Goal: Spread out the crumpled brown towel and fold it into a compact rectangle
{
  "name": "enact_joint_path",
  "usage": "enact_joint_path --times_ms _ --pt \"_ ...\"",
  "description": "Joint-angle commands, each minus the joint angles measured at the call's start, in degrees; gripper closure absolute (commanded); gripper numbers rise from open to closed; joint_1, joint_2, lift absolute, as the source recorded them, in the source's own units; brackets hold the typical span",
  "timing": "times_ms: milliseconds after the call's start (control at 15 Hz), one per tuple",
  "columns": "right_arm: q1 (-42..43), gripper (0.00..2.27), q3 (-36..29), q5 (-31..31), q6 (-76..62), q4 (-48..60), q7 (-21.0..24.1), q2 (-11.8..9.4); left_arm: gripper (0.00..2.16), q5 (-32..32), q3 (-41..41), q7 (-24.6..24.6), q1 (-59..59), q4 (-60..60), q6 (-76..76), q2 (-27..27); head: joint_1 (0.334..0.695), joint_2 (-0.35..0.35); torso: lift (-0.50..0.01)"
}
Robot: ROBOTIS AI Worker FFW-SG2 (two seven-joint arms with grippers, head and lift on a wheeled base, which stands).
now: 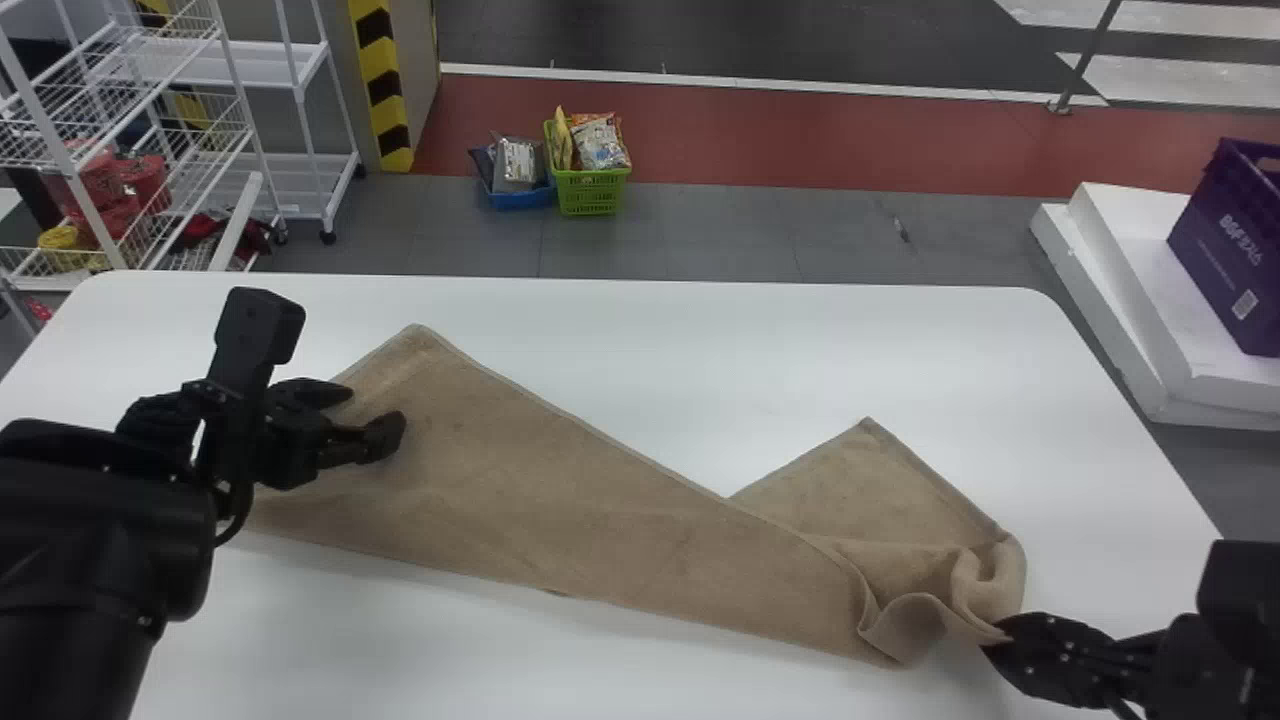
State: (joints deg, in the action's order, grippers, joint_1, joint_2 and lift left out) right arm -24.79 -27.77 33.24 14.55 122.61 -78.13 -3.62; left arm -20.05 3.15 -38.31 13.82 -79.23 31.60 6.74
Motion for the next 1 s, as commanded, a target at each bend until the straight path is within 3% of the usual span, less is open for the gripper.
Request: enact_joint_path --times_ms 0,200,533,667,800,933 --pt "0.0 1.31 0.0 0.0 0.0 0.0 -0.2 -0.1 0.62 -0.1 0.5 -0.4 -0.1 0.0 -0.2 0.0 0.695 -0.088 -0.127" --pt "0.0 1.31 -0.1 -0.1 0.0 0.0 -0.2 0.0 0.65 1.3 3.9 -2.1 -3.2 -3.8 -0.9 0.0 0.695 -0.087 -0.127" --pt "0.4 1.31 -0.5 -0.5 0.0 0.1 -0.2 -0.1 0.62 8.9 11.6 -6.1 -10.0 -13.4 -3.5 0.1 0.695 -0.057 -0.127" --pt "0.4 1.31 -0.3 -0.5 0.0 0.1 -0.2 -0.1 0.62 8.5 11.3 -6.3 -9.9 -13.3 -3.5 0.2 0.695 -0.046 -0.127" --pt "0.4 1.31 -0.3 -0.5 0.0 0.2 -0.2 0.0 0.40 7.9 9.9 -5.0 -9.5 -12.7 -3.7 0.1 0.695 -0.037 -0.127" --pt "0.2 1.31 -0.8 -0.5 0.0 0.4 -0.2 0.0 0.40 7.2 7.7 -5.0 -9.1 -12.4 -3.5 -0.1 0.695 -0.039 -0.127"
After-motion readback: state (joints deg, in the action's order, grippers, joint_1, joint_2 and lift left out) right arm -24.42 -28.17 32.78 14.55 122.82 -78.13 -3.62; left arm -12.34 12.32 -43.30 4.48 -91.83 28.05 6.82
